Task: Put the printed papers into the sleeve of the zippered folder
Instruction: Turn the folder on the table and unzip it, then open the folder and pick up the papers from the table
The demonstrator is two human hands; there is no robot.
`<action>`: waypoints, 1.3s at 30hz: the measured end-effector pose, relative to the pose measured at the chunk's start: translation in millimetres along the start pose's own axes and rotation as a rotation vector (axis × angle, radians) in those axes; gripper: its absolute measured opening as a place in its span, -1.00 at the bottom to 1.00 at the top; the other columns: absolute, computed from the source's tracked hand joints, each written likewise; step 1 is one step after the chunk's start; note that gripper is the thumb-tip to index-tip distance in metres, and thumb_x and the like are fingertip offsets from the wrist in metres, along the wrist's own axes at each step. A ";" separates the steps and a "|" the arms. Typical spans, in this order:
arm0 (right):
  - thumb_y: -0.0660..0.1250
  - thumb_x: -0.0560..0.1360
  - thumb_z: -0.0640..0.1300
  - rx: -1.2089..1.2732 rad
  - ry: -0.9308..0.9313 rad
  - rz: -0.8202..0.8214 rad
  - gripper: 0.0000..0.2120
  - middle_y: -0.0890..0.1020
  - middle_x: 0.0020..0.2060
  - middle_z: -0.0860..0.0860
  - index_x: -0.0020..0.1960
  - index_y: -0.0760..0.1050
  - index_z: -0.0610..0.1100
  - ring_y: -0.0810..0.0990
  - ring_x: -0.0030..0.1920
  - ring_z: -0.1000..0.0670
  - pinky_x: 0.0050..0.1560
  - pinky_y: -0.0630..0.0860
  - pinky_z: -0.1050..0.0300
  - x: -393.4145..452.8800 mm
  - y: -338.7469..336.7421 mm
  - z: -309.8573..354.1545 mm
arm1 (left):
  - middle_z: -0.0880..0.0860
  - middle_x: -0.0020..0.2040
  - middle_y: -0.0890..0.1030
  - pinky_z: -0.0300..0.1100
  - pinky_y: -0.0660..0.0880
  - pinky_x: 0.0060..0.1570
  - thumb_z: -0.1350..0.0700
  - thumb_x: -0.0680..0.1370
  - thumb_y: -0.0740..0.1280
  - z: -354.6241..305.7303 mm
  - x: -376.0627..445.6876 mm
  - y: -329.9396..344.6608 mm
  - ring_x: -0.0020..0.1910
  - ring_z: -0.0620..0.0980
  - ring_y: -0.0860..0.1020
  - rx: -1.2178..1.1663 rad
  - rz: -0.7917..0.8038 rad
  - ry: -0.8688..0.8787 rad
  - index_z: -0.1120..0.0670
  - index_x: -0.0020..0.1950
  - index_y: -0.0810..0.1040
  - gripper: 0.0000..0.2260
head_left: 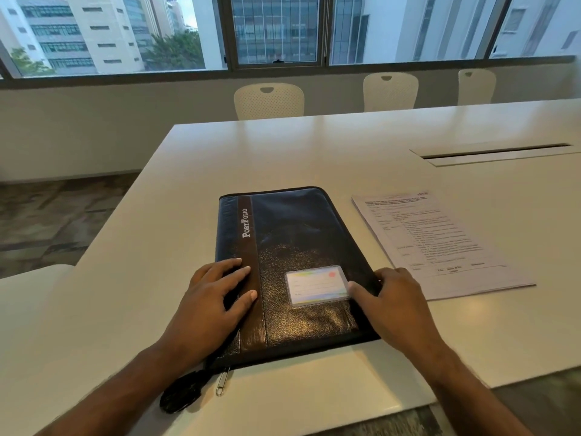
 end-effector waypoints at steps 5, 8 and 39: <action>0.40 0.44 0.12 0.139 0.027 -0.034 -0.56 0.53 -0.02 -0.01 0.16 0.49 -0.15 0.52 -0.02 0.01 -0.10 0.57 0.16 4.3 -8.6 2.9 | -0.19 0.45 0.34 -0.13 0.19 0.39 -0.28 0.52 0.14 -3.0 -1.4 -0.7 0.42 -0.16 0.19 -0.004 0.005 -0.017 -0.13 0.45 0.40 -0.47; 0.42 0.45 0.05 0.246 0.006 -0.079 -0.63 0.50 -0.04 0.03 0.14 0.45 -0.12 0.50 -0.06 0.06 -0.25 0.45 0.32 5.4 -22.7 14.1 | -0.19 0.47 0.28 -0.15 0.18 0.38 -0.29 0.51 0.08 -7.3 -2.1 1.7 0.43 -0.19 0.15 -0.037 0.049 -0.035 -0.14 0.48 0.32 -0.44; 0.22 0.55 0.15 0.120 -0.482 0.419 -0.46 0.31 0.46 0.15 0.48 0.19 0.10 0.26 0.41 0.15 0.43 0.24 0.04 -30.6 30.7 129.1 | -0.06 -0.15 0.59 -0.23 0.40 -0.22 0.11 0.52 0.38 -21.4 -60.0 -121.4 -0.14 -0.14 0.55 -0.577 -0.668 -0.325 0.08 0.08 0.51 -0.84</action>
Point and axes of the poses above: each hand's wrist, its own x-axis towards the middle knuckle, its own y-axis out of the palm, z = x × y, the point moved 7 cm from there along x, towards the middle knuckle
